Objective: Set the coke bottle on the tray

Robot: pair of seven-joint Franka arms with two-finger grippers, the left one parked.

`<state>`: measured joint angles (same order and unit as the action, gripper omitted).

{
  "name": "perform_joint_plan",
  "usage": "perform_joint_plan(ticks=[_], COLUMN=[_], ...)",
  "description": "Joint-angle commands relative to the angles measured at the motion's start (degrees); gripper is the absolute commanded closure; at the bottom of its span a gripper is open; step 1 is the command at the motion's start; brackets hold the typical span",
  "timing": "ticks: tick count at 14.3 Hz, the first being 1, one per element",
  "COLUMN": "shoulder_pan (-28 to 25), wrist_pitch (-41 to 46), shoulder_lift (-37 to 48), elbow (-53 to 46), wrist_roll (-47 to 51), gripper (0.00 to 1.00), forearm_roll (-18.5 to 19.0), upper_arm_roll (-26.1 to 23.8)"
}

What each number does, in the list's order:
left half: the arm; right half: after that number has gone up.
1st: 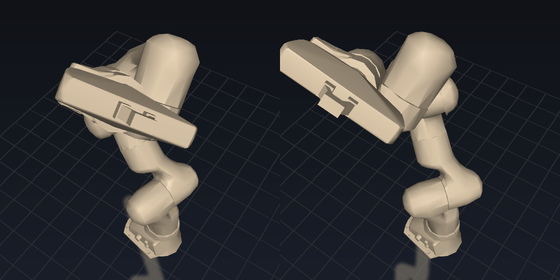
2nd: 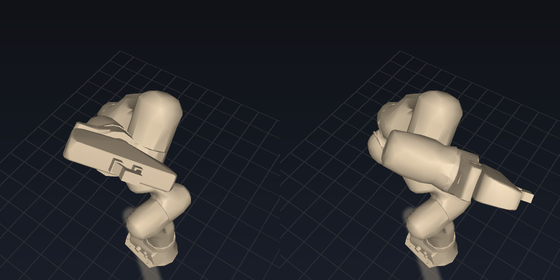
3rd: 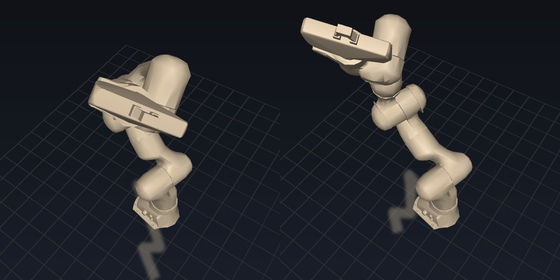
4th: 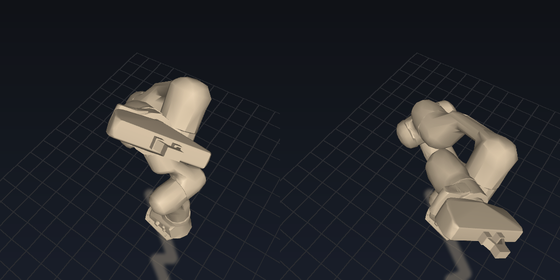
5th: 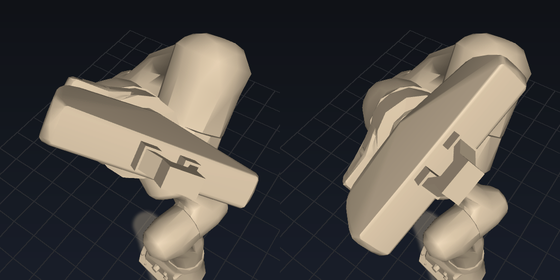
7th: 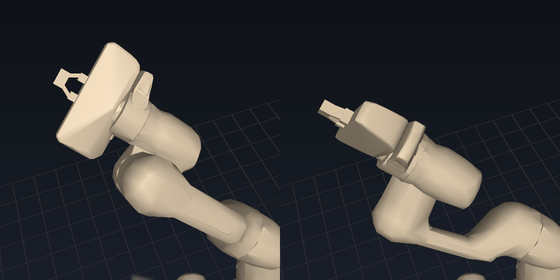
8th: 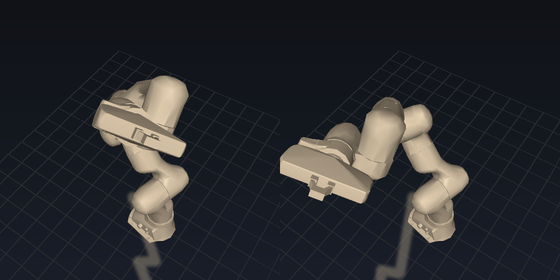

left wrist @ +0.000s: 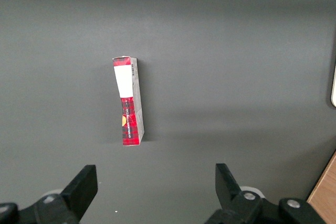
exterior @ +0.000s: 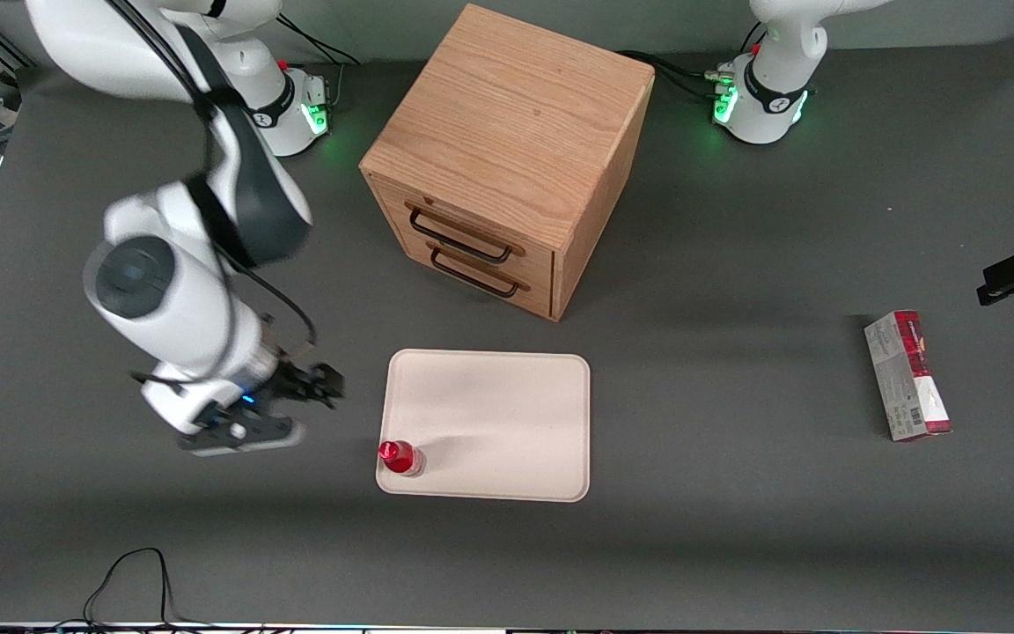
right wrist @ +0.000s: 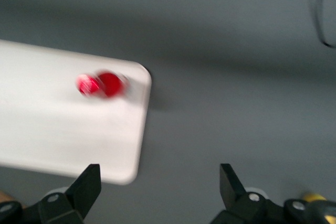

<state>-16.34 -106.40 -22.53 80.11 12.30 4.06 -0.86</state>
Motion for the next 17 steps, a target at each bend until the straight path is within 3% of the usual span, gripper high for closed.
perform_joint_plan(ticks=[1, 3, 7, 17], shoulder_pan=[0.5, 0.3, 0.1, -0.2], wrist_pitch=[3.9, 6.9, 7.5, 8.4], shoulder_lift=[15.5, 22.8, 34.9, 33.4], elbow=[15.1, 19.7, 29.0, 27.5], wrist_roll=[-7.1, -9.9, -10.2, -9.2], gripper=[0.00, 0.00, 0.00, 0.00], forearm_roll=[-3.0, -7.2, -6.5, -4.2], upper_arm_roll=[5.5, 11.6, 14.9, 14.7])
